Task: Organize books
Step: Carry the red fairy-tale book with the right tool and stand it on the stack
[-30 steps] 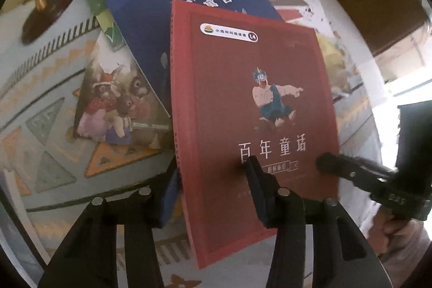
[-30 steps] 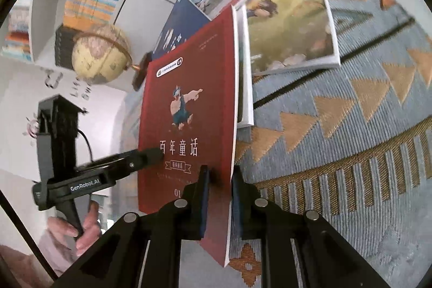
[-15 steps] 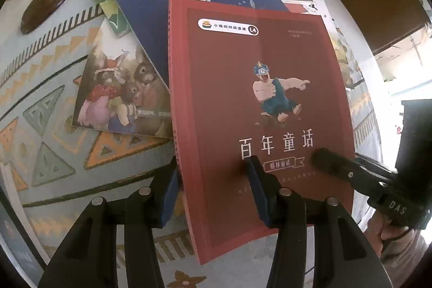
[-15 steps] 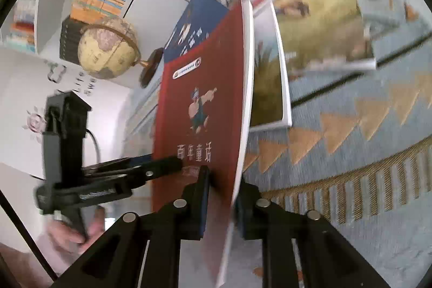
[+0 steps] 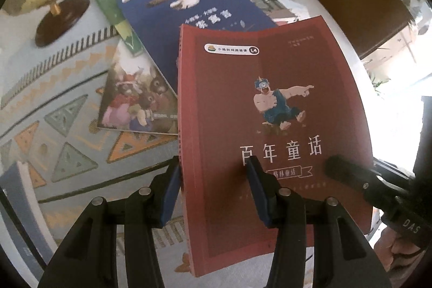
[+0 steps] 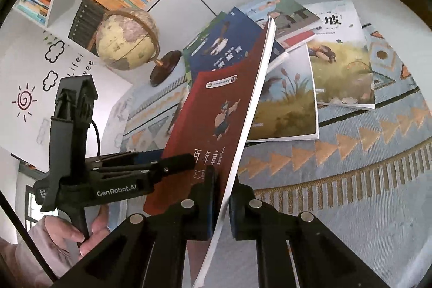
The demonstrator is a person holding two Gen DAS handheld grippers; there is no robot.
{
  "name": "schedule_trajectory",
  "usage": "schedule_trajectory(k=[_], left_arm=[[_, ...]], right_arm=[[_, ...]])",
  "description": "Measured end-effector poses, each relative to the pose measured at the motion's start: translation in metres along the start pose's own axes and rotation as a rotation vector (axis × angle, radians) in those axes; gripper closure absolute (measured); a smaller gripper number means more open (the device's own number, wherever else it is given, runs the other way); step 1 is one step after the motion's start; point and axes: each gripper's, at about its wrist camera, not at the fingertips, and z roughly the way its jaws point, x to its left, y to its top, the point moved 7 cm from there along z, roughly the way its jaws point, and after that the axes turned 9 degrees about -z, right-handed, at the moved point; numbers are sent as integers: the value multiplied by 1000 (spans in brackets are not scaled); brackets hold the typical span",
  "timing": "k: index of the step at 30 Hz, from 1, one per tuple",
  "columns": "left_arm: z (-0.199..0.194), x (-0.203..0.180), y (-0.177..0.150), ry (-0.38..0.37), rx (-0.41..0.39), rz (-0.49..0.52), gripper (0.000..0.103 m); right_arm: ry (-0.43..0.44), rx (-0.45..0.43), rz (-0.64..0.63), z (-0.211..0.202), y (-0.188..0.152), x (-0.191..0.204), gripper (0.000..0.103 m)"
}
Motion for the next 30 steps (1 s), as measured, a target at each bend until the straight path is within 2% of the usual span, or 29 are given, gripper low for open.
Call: schedule_trajectory(k=[8, 15, 23, 30], left_arm=[[-43, 17, -6, -29, -62, -8, 58], [-76, 45, -4, -47, -132, -57, 58], [-111, 100, -11, -34, -191, -119, 58], [-140, 164, -27, -2, -233, -200, 58]], right_arm=[[-14, -40, -25, -20, 8, 31, 94], [-11, -55, -91, -19, 17, 76, 94], [26, -50, -144, 4, 21, 133, 93], [80, -19, -194, 39, 18, 188, 93]])
